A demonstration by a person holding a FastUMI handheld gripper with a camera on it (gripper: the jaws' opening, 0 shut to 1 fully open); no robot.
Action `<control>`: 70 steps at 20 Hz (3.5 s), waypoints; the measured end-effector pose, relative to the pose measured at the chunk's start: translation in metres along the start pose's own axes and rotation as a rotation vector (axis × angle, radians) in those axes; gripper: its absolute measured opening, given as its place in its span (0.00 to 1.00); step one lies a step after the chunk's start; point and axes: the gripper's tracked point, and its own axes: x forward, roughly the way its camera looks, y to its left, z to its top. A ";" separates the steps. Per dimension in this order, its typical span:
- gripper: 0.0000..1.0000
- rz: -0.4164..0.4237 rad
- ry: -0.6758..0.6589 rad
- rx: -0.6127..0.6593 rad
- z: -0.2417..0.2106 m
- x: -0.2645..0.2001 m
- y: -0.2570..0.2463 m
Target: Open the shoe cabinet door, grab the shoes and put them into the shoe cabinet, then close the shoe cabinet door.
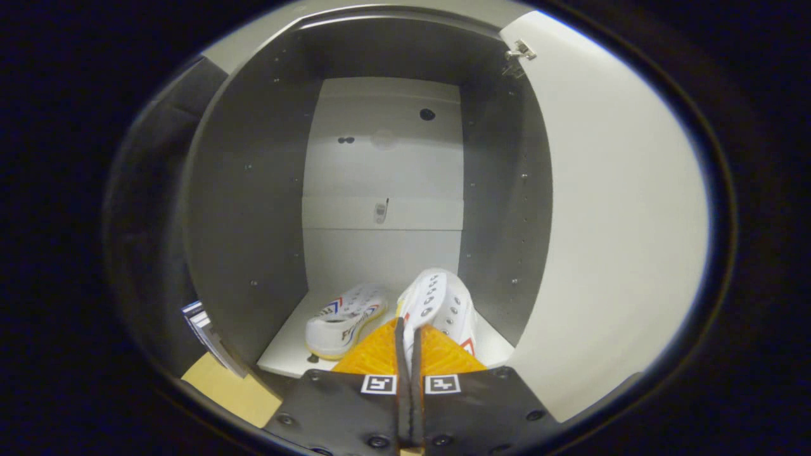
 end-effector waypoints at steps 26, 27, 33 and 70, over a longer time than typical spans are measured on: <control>0.09 0.030 0.194 -0.064 -0.053 0.169 -0.004; 0.13 0.028 0.199 -0.059 -0.053 0.168 -0.005; 0.37 0.011 0.203 -0.065 -0.050 0.154 -0.004; 0.36 -0.166 -0.225 0.042 0.095 -0.242 -0.108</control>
